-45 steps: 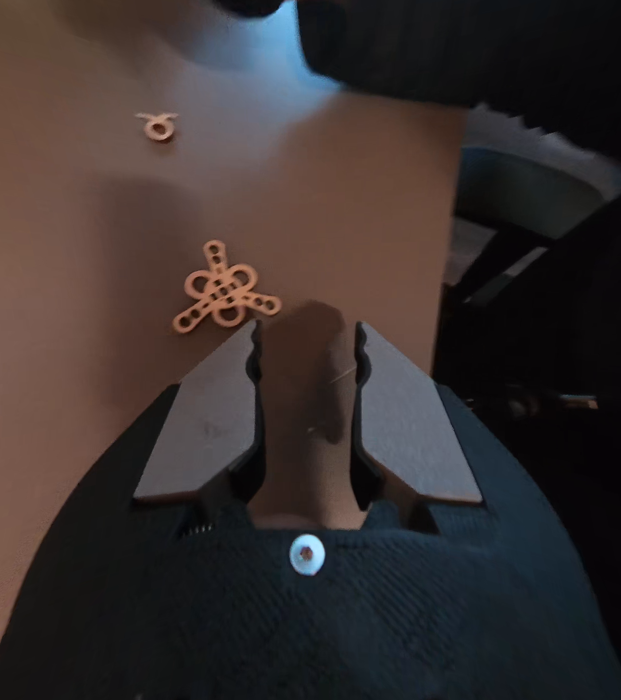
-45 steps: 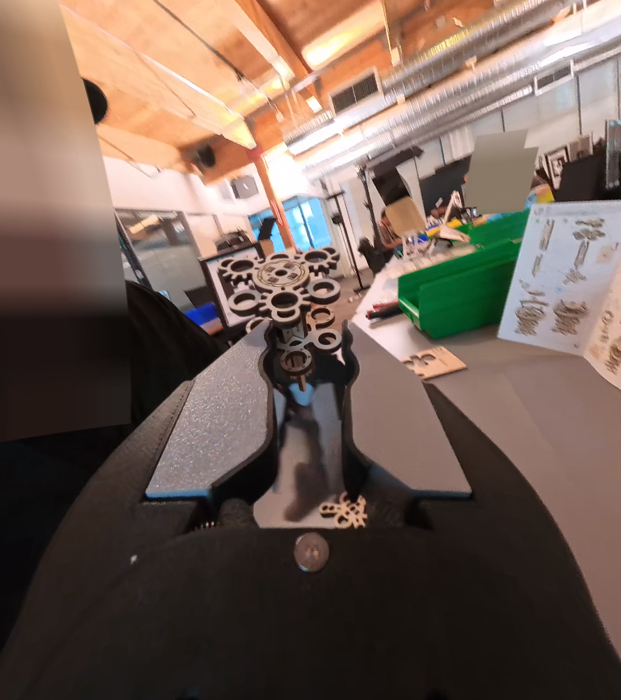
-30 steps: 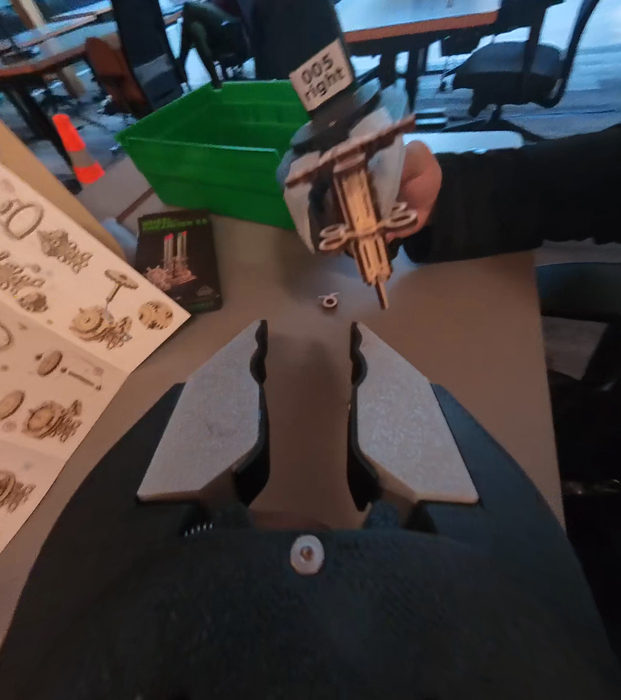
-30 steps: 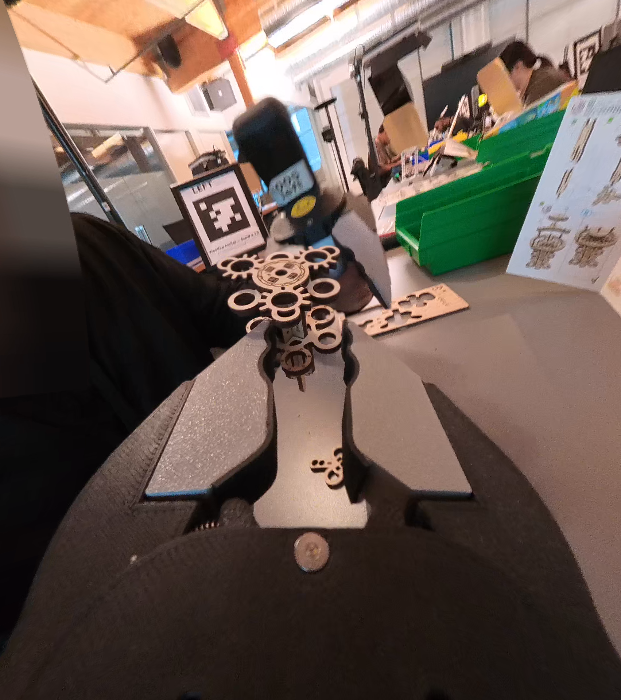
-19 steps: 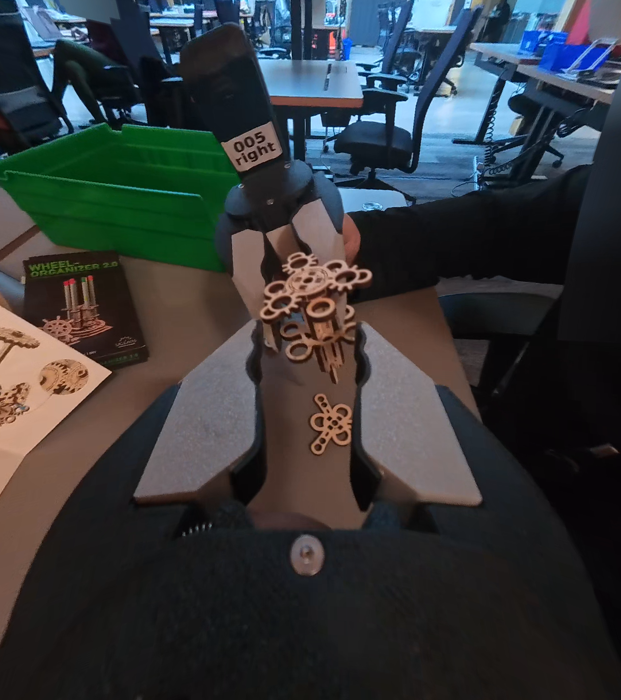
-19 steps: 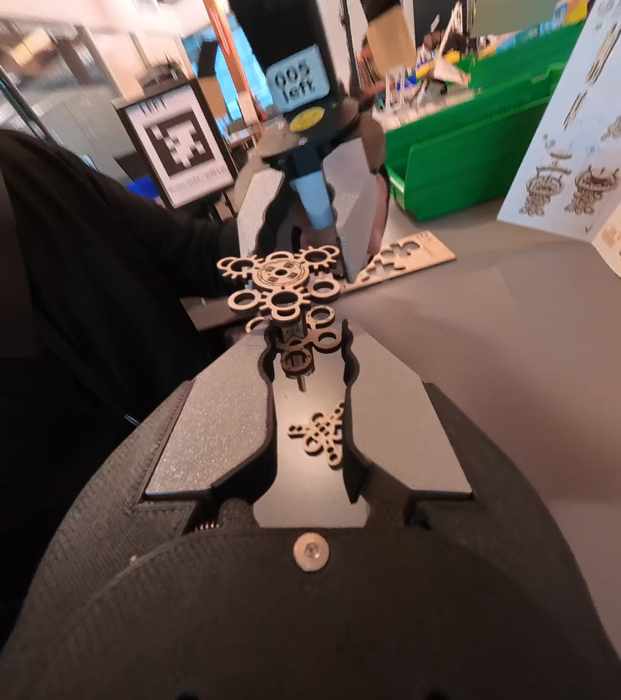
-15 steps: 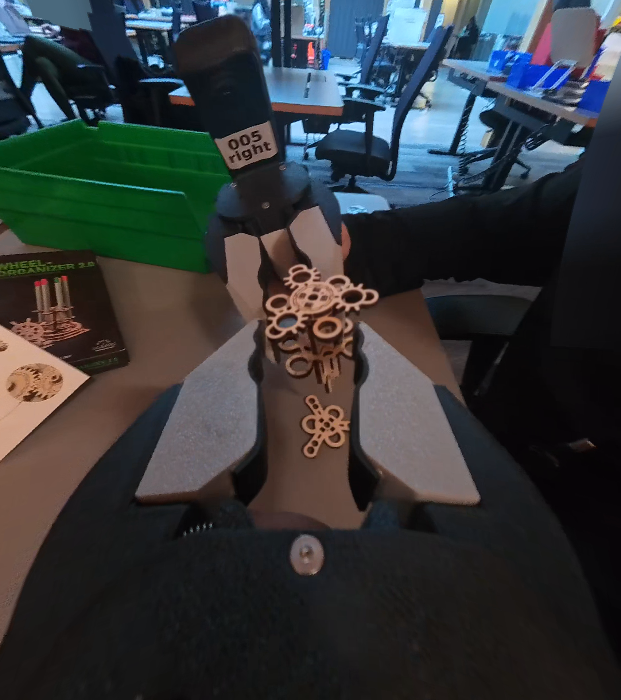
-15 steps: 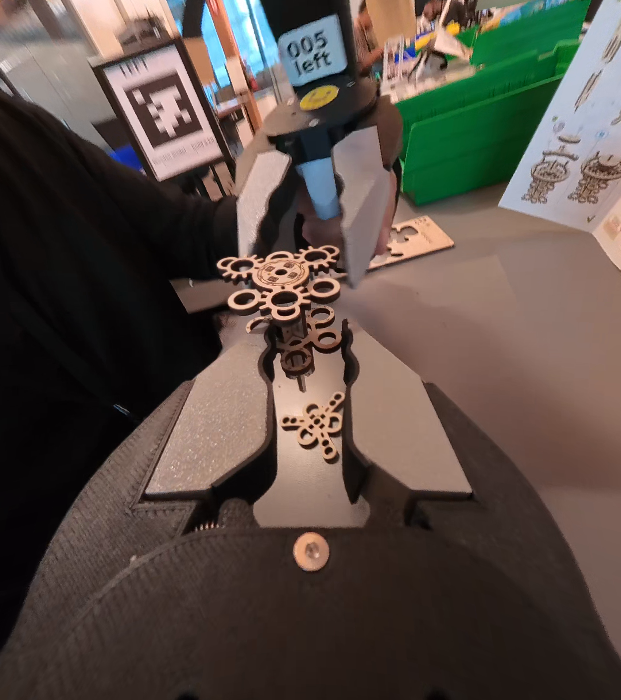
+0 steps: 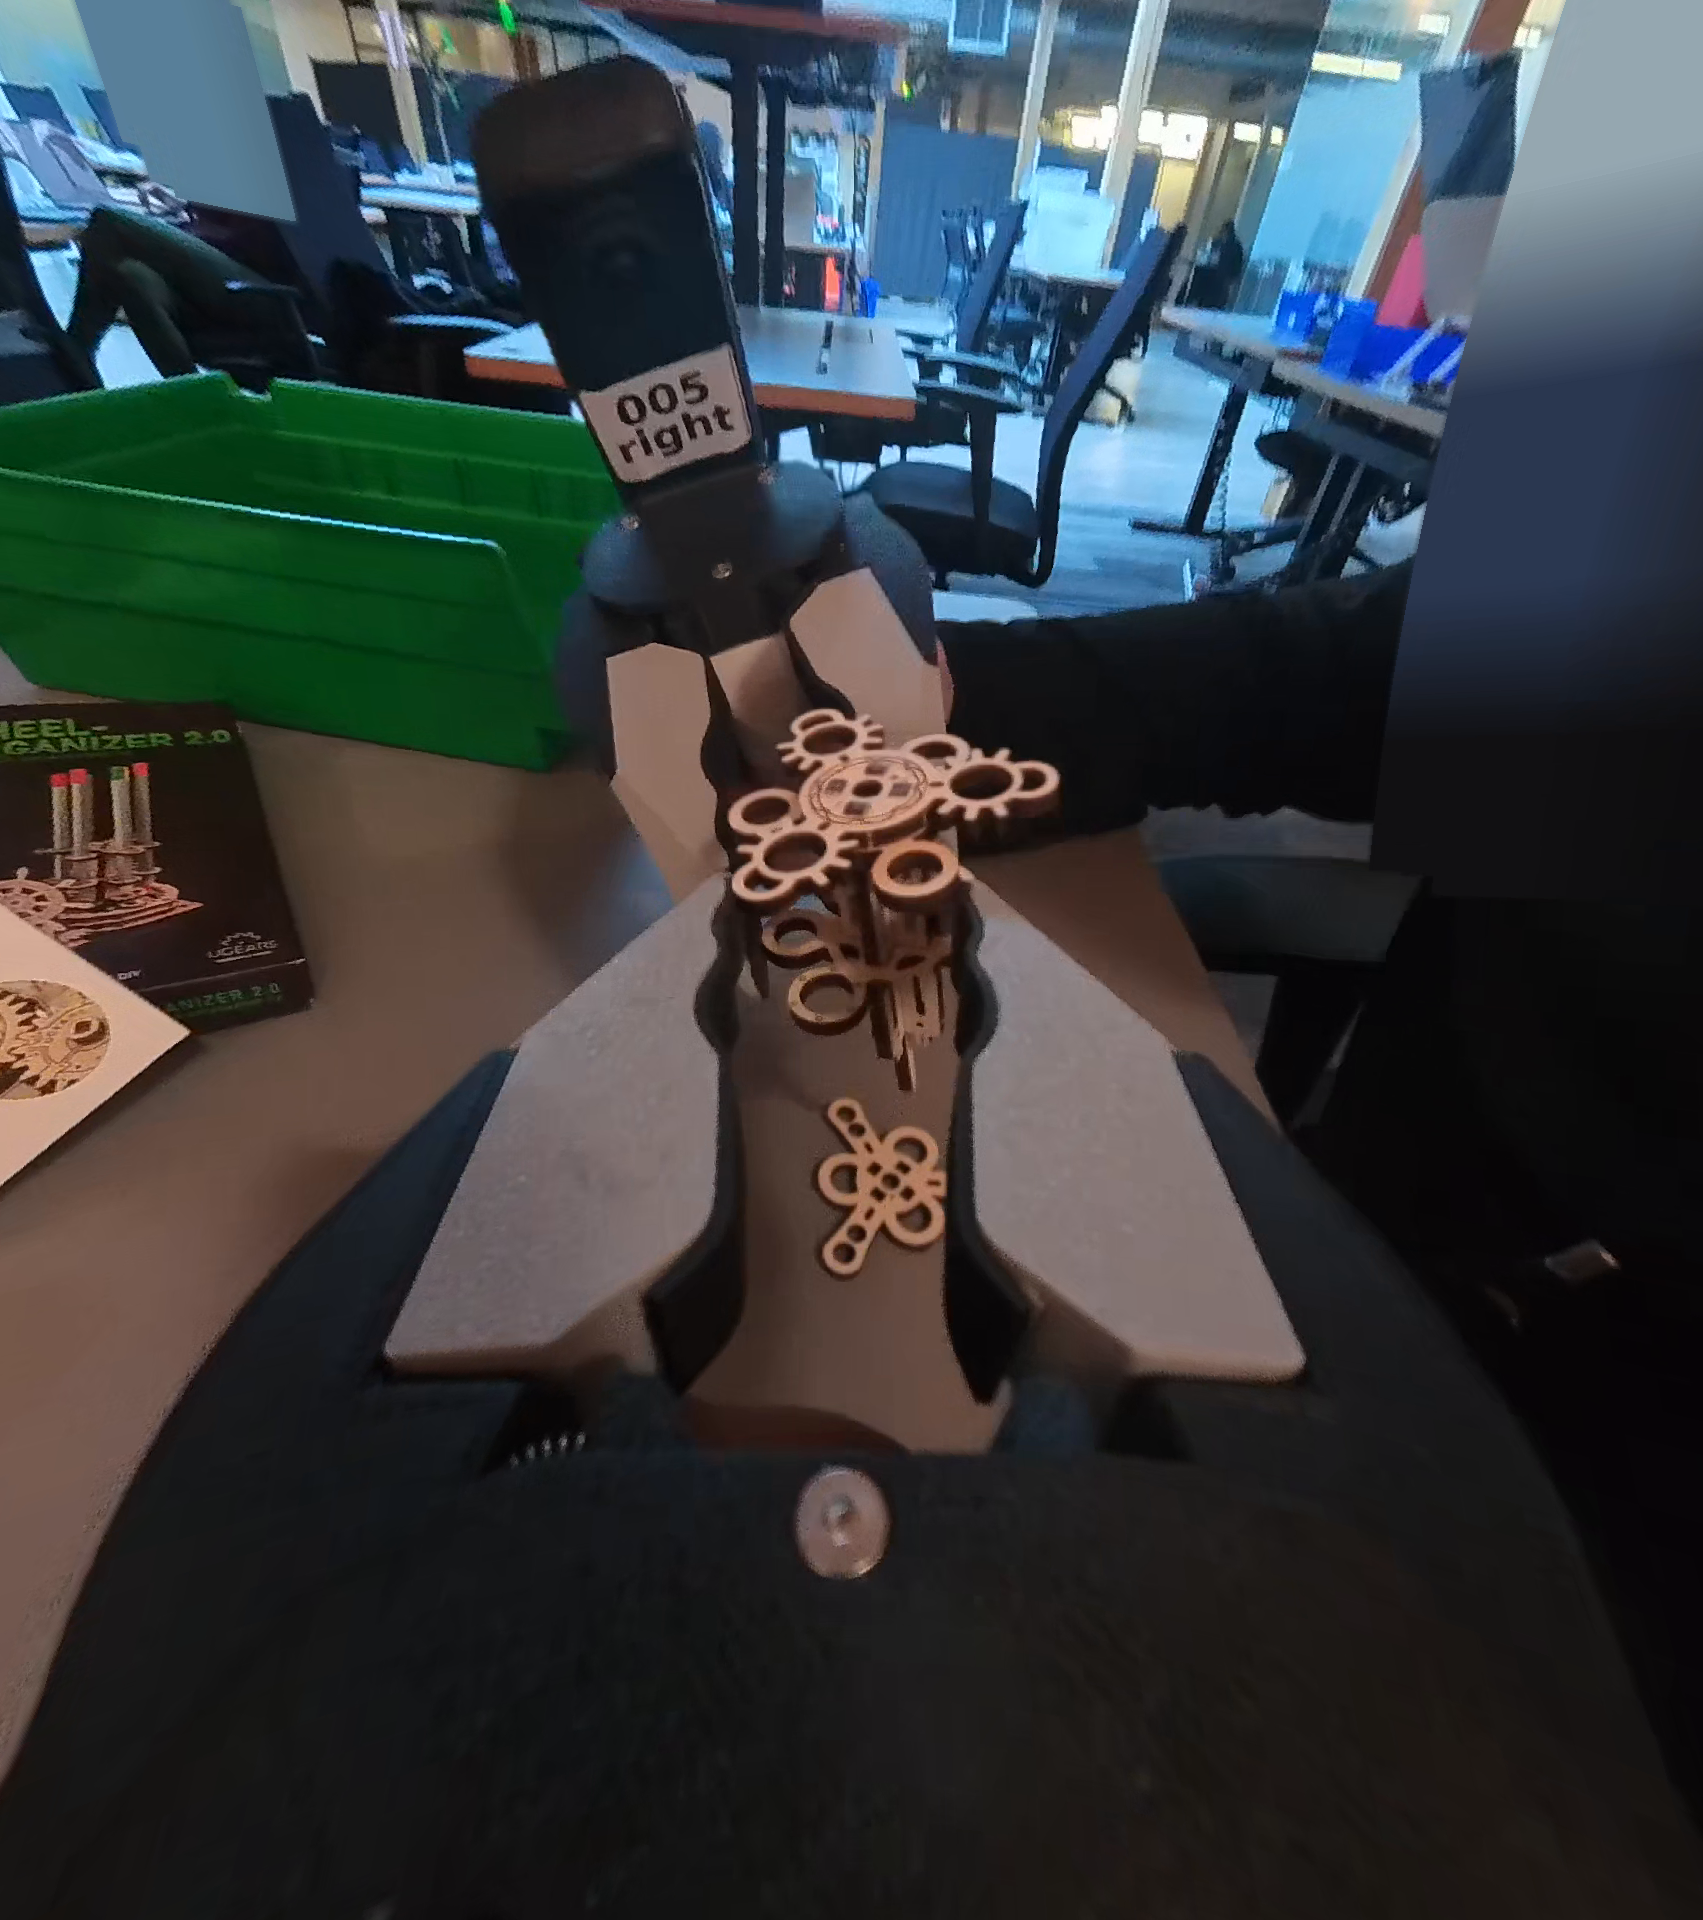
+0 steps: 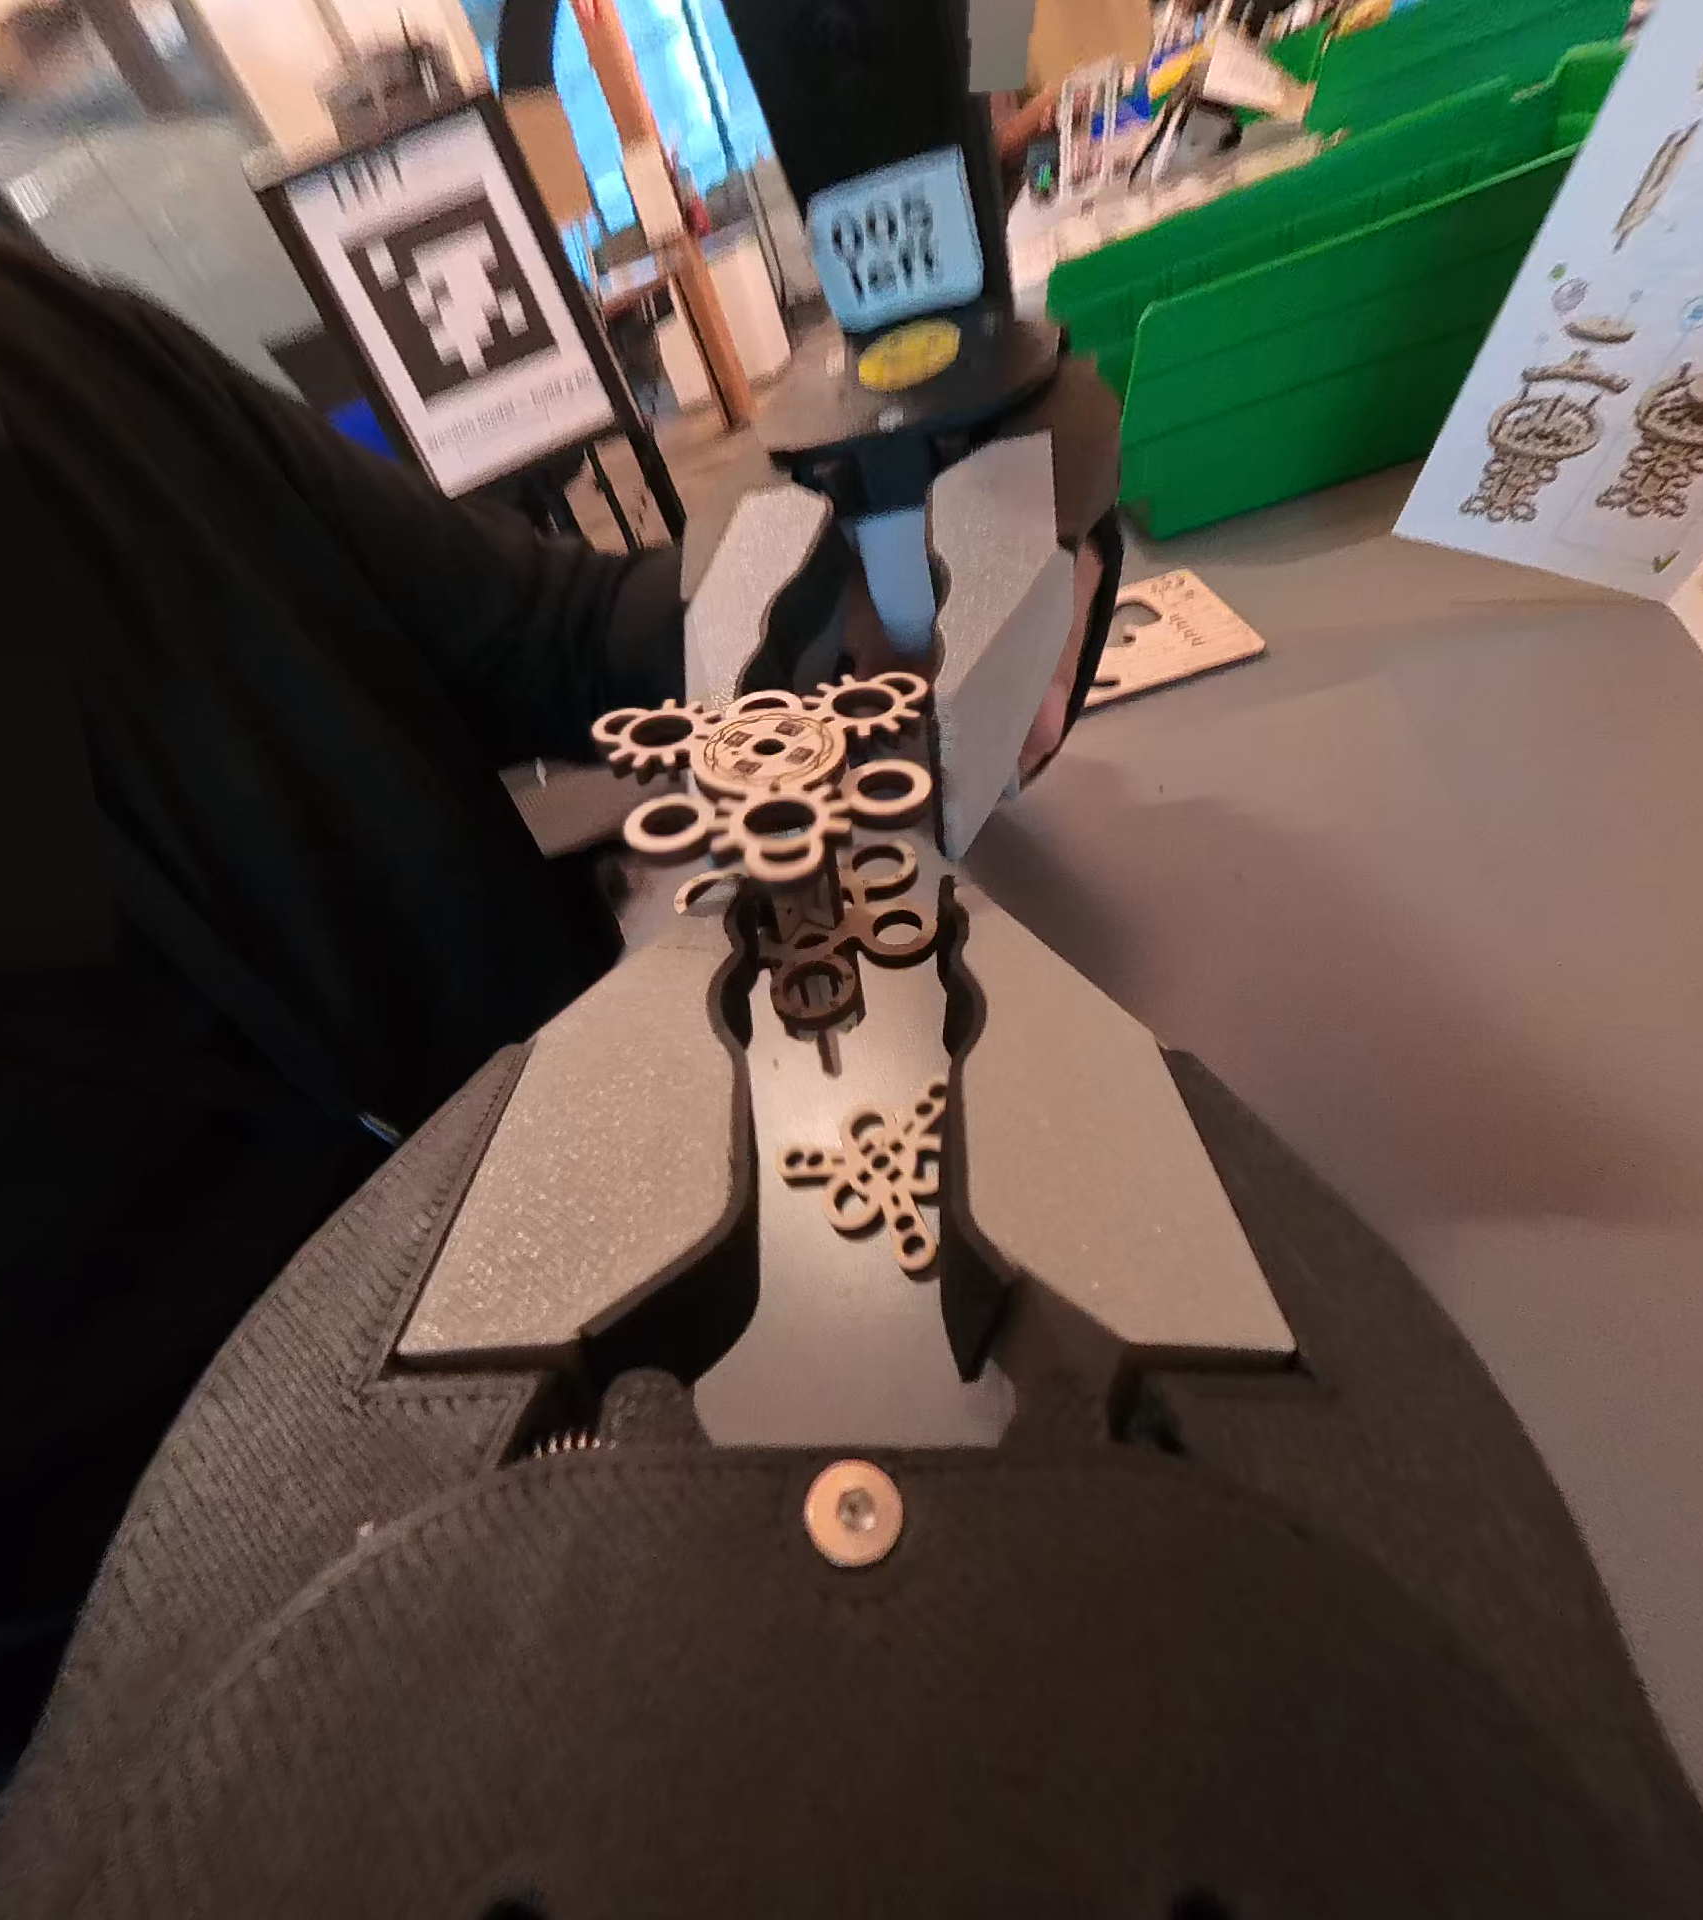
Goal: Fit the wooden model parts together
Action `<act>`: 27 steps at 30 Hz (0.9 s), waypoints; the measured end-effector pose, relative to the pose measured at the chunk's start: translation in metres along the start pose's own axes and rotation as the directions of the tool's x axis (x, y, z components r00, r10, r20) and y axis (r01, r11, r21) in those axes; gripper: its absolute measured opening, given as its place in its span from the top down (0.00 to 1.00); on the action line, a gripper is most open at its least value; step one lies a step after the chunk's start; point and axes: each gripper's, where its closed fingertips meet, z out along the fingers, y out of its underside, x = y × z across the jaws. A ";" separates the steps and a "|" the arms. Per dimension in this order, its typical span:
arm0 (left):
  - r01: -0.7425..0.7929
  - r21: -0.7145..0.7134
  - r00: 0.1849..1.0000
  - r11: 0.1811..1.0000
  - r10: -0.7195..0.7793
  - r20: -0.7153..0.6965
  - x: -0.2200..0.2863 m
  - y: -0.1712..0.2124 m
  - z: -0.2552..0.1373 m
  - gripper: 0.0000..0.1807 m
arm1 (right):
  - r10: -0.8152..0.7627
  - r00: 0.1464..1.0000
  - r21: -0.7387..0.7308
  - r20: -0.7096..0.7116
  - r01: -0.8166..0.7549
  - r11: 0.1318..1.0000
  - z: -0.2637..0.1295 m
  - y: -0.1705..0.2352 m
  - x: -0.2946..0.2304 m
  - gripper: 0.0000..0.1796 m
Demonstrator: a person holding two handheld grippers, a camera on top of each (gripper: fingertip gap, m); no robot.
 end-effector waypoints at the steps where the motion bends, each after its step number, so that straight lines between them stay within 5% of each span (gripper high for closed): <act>1: 0.013 0.017 1.000 1.000 -0.013 0.006 -0.002 -0.002 0.000 0.80 | 0.011 1.000 0.011 0.000 -0.011 1.000 -0.001 -0.002 0.001 0.83; 11: 0.020 0.056 0.986 0.998 -0.029 0.167 -0.034 -0.005 -0.017 0.80 | 0.104 0.977 0.088 -0.187 -0.089 0.992 -0.024 -0.010 0.043 0.82; 16: -0.116 -0.078 0.945 0.990 0.134 0.299 -0.053 0.018 -0.030 0.81 | 0.151 0.930 0.038 -0.335 -0.147 0.988 -0.033 0.006 0.060 0.81; 21: -0.334 -0.183 0.828 0.925 0.381 0.413 -0.058 0.020 -0.041 0.80 | 0.232 0.882 0.000 -0.410 -0.255 0.967 -0.019 0.030 0.035 0.80; 27: -0.314 -0.109 0.829 0.943 0.328 0.452 -0.059 0.010 -0.045 0.81 | 0.257 0.759 -0.128 -0.598 -0.407 0.904 0.001 0.075 -0.005 0.77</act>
